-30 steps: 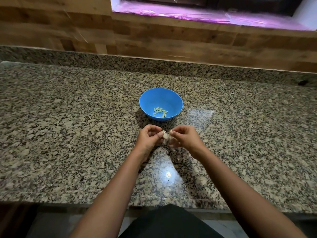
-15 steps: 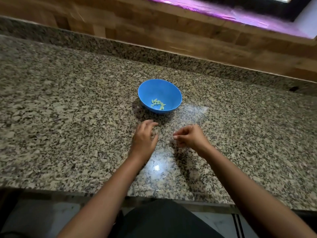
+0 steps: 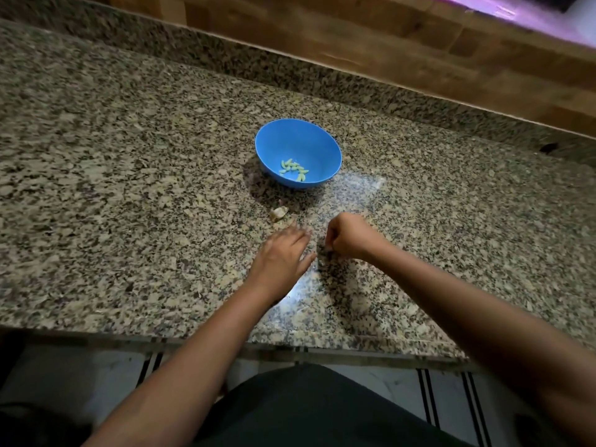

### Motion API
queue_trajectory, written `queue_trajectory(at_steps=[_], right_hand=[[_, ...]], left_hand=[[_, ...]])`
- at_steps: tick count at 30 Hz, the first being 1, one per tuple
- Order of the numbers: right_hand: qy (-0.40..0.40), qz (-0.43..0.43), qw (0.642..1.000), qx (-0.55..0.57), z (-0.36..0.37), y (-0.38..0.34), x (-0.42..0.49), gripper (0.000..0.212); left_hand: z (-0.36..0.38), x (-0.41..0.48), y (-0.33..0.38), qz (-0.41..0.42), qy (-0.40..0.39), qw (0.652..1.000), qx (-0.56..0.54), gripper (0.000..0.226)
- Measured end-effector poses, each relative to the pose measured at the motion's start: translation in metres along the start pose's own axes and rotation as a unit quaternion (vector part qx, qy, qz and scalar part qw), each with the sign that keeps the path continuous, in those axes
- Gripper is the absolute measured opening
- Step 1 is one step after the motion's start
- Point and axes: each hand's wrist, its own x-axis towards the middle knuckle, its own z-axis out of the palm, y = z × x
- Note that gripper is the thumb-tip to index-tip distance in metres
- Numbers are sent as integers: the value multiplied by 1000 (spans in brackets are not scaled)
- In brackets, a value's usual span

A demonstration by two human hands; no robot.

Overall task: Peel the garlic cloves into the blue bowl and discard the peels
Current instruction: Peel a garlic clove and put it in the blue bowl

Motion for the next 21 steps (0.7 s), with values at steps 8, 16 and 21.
queue_trajectory(at_steps=[8, 16, 21], right_hand=[[12, 57, 927, 369, 22, 10, -16, 5], [-17, 43, 762, 645, 8, 6, -38, 9], [-59, 21, 787, 613, -2, 9, -40, 10]], left_hand=[[-9, 3, 2, -38, 5, 990, -137, 34], [-37, 17, 14, -100, -97, 927, -347, 21], [-46, 22, 22, -120, -85, 868, -474, 23]])
